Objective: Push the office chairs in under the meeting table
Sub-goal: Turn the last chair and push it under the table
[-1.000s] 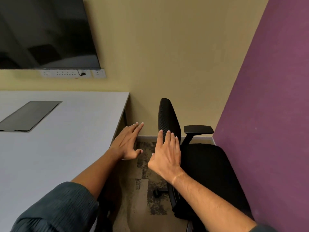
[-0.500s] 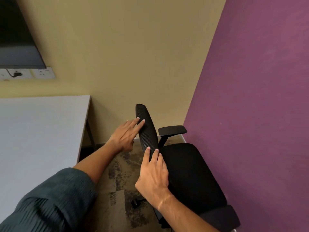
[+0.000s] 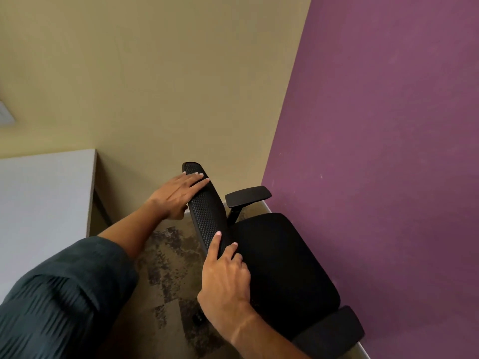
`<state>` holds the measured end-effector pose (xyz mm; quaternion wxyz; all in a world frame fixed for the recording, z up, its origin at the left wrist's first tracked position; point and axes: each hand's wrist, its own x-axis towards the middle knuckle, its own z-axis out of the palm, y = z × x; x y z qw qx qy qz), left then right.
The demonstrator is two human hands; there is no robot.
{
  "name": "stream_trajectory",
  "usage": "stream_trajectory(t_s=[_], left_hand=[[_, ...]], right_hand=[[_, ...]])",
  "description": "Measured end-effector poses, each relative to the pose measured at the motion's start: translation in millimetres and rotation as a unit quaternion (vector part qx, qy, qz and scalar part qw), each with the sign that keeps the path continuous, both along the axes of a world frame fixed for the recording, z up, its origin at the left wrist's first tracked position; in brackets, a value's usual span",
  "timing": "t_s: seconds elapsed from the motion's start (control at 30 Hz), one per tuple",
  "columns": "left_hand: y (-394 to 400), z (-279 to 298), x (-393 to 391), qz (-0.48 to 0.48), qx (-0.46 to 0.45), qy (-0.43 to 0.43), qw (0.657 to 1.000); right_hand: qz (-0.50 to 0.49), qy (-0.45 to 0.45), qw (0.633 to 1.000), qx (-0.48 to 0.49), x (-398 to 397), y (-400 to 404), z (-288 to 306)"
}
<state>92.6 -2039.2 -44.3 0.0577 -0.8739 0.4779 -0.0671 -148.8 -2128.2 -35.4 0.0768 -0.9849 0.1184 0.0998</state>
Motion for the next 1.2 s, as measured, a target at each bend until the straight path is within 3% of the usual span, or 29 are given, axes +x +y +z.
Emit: stream_trajectory(t_s=[0.2,0.5,1.2], left_hand=[[-14,4,27,-0.042,0.046,-0.001,0.998],[-1,-2,29,-0.040,-0.024,0.044,0.998],[33,4,-44,0.030,0.021,0.022,0.999]], right_hand=[[-0.010,-0.030,0.999,-0.010,7,3,-5],[0.009,-0.061,0.998,-0.028,6,5,-9],[0.074,-0.103,0.992,-0.026,-44,-17,-11]])
